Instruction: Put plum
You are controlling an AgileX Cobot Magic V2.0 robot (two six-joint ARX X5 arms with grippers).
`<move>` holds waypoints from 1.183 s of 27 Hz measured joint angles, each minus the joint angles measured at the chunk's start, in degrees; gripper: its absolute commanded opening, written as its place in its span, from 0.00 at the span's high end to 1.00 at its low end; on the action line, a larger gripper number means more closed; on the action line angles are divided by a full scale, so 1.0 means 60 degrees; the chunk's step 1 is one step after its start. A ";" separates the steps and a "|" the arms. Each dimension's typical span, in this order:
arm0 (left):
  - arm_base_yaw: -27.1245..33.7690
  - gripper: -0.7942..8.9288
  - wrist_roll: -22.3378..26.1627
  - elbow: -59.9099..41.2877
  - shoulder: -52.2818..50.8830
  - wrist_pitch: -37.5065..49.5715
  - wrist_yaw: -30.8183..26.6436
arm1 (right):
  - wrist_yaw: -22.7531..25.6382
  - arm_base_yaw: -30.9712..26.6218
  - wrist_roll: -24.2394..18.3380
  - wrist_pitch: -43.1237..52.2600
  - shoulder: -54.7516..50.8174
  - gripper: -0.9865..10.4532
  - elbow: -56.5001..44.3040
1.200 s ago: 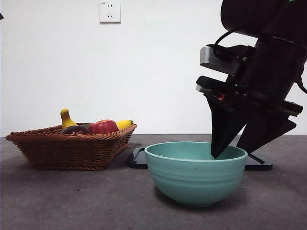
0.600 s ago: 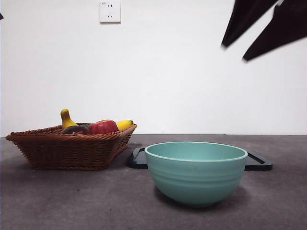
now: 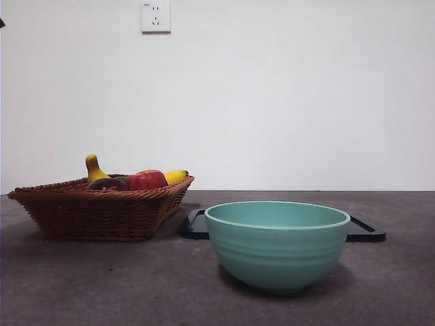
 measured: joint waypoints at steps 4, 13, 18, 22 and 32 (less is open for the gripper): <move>0.0000 0.51 0.0000 0.0004 0.0000 0.0000 0.0000 | 0.0000 0.0000 0.0000 0.0000 0.0062 0.72 0.0000; 0.0000 0.91 -0.0004 0.0000 0.0000 0.0029 0.0000 | 0.0000 0.0000 0.0000 0.0000 0.0051 0.91 0.0000; 0.0000 0.91 0.0000 0.0000 0.0000 0.0029 0.0000 | 0.0000 0.0000 0.0000 0.0004 0.0051 0.91 0.0000; 0.0000 0.91 0.0000 0.0000 0.0000 0.0029 0.0000 | 0.0000 0.0000 0.0000 0.0004 0.0051 0.91 0.0000; 0.0000 0.91 0.0000 0.0000 0.0000 0.0033 0.0000 | 0.0000 0.0000 0.0000 0.0004 0.0051 0.91 0.0000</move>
